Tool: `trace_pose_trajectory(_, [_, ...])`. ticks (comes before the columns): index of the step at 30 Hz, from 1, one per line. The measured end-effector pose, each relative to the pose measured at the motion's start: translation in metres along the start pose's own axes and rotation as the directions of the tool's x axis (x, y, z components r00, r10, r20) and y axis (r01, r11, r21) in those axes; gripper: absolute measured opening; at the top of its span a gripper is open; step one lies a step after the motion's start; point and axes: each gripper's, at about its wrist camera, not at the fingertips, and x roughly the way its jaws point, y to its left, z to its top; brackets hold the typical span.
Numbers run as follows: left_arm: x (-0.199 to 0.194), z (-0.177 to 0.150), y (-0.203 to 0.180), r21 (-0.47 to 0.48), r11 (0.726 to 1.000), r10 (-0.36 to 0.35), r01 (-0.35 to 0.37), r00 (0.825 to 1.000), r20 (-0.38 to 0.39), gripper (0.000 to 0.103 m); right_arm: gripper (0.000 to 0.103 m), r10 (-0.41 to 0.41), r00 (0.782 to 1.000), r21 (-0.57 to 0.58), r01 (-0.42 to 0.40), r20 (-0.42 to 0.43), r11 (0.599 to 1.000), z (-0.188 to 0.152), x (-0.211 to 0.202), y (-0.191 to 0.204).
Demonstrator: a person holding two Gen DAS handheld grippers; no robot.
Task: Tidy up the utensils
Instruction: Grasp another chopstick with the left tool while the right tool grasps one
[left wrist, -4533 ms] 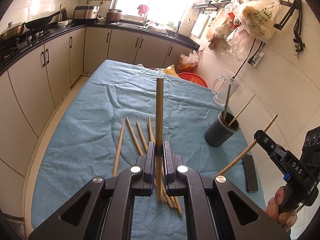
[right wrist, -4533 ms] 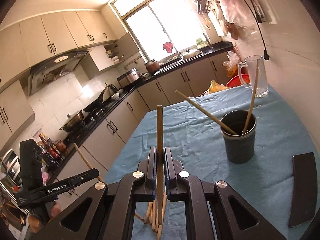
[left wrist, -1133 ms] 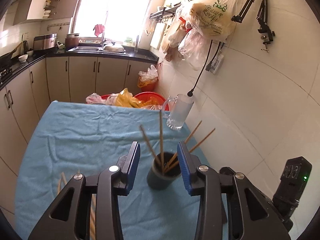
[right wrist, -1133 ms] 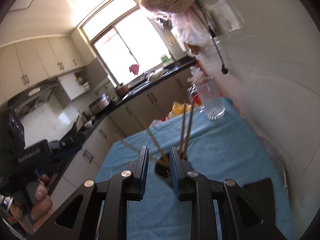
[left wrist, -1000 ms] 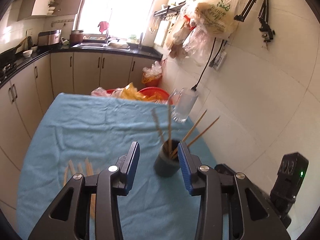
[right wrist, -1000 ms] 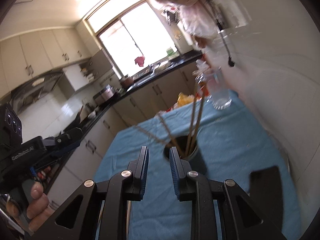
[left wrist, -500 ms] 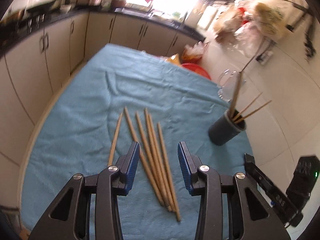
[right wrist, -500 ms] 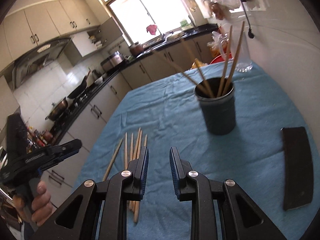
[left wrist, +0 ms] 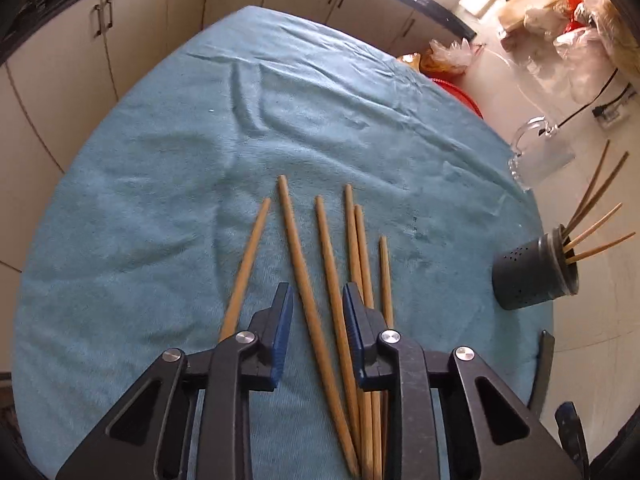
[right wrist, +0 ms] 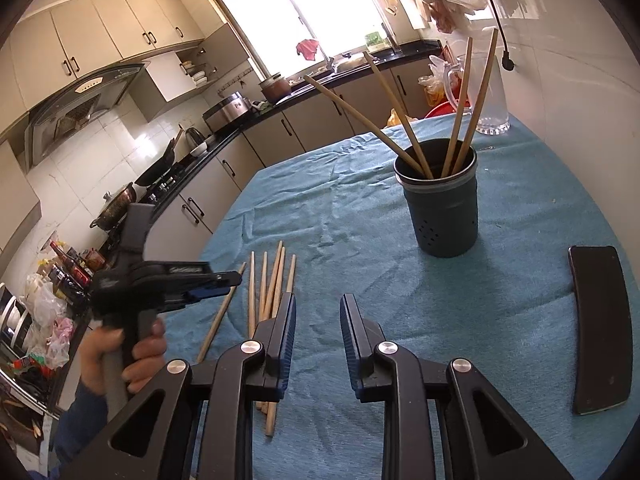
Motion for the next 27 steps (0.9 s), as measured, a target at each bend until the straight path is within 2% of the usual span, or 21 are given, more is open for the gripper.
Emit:
trace_pose_trajectory(5, [0.015,0.007,-0.005,0.01,0.998,0.069,-0.069,0.998,-0.007,0.024,0.025,0.002,1.0,0.008,-0.002,-0.005,1.0,0.0,0.002,-0.004])
trace_pose_trajectory(9, [0.027,0.011,-0.006,0.013,0.994,0.111,-0.11,0.994,-0.018,0.015,0.025,0.003,1.0,0.012,-0.003,-0.012,1.0,0.0,0.005,-0.005])
trace_pose_trajectory(15, [0.034,0.017,-0.012,0.039,0.99,0.135,-0.134,0.991,-0.007,0.014,0.025,0.003,1.0,0.013,-0.002,-0.016,1.0,-0.001,0.006,-0.005])
trace_pose_trajectory(18, [0.034,0.016,-0.015,0.049,0.984,0.168,-0.168,0.986,0.006,0.007,0.025,0.003,1.0,0.012,-0.003,-0.022,1.0,0.0,0.009,-0.004])
trace_pose_trajectory(22, [0.026,0.009,-0.006,0.03,0.994,0.109,-0.109,0.994,0.004,0.006,0.025,-0.002,0.999,-0.006,0.001,-0.032,1.0,0.001,0.011,0.001])
trace_pose_trajectory(27, [-0.02,-0.006,0.005,0.024,0.999,0.036,-0.038,0.996,0.085,0.006,0.027,-0.001,0.998,-0.054,-0.002,-0.067,0.999,0.009,0.023,0.017])
